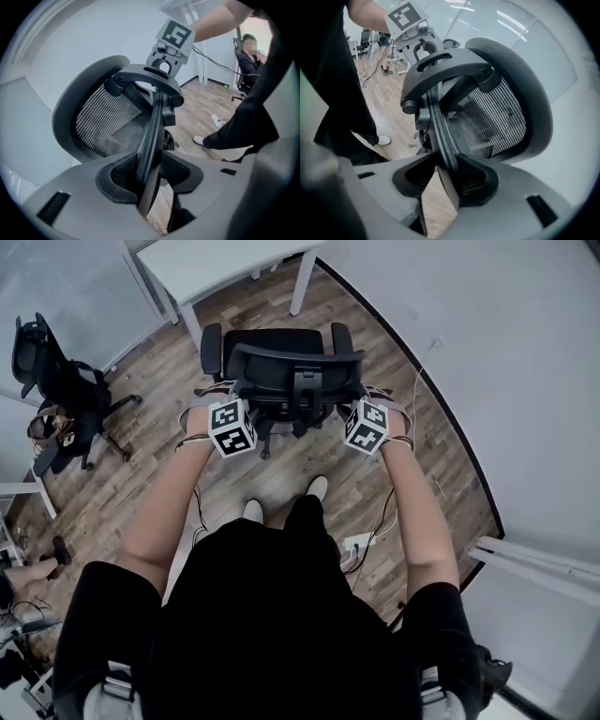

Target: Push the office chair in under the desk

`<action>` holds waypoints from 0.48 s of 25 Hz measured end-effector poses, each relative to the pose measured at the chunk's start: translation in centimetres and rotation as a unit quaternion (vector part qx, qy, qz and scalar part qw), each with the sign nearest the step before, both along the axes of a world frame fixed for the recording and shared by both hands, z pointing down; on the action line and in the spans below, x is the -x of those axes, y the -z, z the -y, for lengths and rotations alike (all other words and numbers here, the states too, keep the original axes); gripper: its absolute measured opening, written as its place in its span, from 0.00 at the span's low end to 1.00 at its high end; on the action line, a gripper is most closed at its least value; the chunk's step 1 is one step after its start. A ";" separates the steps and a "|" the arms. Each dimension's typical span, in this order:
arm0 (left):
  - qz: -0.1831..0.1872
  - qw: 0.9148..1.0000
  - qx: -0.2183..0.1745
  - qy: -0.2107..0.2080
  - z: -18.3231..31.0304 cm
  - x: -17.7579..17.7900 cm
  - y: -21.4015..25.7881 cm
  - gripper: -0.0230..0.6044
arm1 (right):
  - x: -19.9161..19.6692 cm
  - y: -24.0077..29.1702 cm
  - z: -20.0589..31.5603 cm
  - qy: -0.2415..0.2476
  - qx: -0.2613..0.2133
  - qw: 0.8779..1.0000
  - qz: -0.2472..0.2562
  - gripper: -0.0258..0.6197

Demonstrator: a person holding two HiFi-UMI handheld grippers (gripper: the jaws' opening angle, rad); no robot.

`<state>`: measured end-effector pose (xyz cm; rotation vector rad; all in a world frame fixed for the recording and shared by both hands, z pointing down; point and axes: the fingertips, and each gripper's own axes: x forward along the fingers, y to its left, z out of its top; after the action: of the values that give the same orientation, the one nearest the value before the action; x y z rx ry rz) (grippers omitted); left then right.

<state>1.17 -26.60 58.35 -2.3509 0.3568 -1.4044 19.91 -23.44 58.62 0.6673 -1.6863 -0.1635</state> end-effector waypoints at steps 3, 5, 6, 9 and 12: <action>0.000 1.000 -0.001 0.016 2.1 -0.9 0.0 0.29 | -1.0 0.0 2.6 0.014 0.000 1.000 0.003 0.27; 0.000 1.000 -0.006 0.030 3.7 -1.7 0.1 0.29 | -1.8 0.1 4.4 0.028 0.001 1.000 0.006 0.27; -0.001 0.999 -0.007 0.036 4.4 -2.2 0.1 0.29 | -2.3 0.1 5.3 0.035 0.002 0.999 0.006 0.27; 0.001 0.999 -0.005 0.054 6.2 -3.7 -0.1 0.29 | -4.0 0.0 7.7 0.057 -0.001 0.998 0.006 0.27; 0.002 0.998 -0.007 0.069 8.3 -5.4 -0.2 0.29 | -5.7 -0.2 10.3 0.076 -0.003 0.997 0.010 0.27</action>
<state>6.53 -34.86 58.60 -2.3514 0.5349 -1.4626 25.57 -33.73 58.79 0.5455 -1.7575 -0.2708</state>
